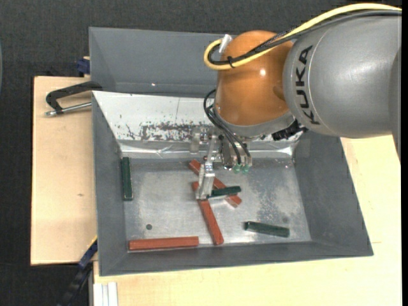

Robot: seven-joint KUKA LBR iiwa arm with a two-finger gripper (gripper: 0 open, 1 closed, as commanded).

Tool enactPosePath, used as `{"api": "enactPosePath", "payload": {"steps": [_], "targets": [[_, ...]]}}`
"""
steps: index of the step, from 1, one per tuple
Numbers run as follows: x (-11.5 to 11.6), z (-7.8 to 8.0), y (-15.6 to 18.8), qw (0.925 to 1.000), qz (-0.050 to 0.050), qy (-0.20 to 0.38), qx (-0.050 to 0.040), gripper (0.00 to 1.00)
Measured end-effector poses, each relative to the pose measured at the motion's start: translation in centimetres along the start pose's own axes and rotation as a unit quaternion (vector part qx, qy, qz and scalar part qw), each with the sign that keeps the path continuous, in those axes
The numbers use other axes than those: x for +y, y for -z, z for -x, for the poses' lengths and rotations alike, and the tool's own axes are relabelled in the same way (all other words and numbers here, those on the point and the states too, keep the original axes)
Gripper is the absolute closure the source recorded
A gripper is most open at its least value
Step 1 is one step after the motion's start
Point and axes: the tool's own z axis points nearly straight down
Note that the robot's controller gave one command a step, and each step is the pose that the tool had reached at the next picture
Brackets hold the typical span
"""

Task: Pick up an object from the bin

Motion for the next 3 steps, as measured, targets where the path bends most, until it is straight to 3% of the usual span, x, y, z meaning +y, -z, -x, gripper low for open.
{"api": "enactPosePath", "payload": {"steps": [1, 2, 3], "targets": [[-4.1, 2.2, -6.9, 0.9998, 0.001, -0.021, -0.0023, 0.00], [-8.4, 1.1, -6.0, 0.9970, 0.000, -0.078, 0.0022, 0.00], [-8.3, 2.7, -4.9, 0.9949, 0.000, -0.101, -0.0039, 0.00]]}}
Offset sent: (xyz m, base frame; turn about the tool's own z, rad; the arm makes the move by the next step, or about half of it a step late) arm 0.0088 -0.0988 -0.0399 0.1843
